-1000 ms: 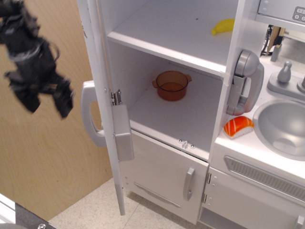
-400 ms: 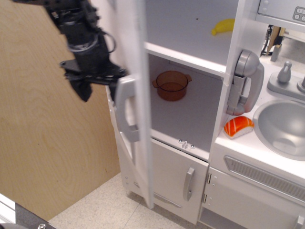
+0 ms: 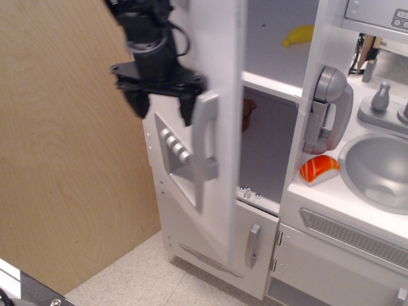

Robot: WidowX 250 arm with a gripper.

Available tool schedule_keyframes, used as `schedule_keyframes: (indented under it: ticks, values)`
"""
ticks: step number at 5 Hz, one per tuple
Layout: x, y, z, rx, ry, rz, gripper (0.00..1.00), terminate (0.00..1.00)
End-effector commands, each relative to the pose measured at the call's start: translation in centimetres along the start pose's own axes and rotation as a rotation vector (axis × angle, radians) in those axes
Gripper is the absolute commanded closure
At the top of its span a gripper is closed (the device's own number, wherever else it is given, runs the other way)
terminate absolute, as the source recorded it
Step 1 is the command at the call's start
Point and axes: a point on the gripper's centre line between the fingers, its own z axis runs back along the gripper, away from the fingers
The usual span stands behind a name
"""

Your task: Close fridge

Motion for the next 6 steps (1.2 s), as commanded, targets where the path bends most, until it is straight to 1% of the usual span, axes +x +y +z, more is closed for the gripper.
schedule_keyframes:
  ticks: [1, 2, 4, 5, 6]
  values:
    - [5.3, -1.3, 2.4, 0.010, -0.112, 0.070, 0.00, 0.00]
    - [6.8, -1.4, 2.5, 0.027, -0.112, 0.106, 0.00, 0.00]
    - [7.7, -1.3, 2.3, 0.037, -0.115, 0.128, 0.00, 0.00]
    - [8.3, -1.3, 2.5, 0.031, -0.115, 0.141, 0.00, 0.00]
    - [6.6, -1.0, 3.7, 0.022, -0.133, 0.120, 0.00, 0.00]
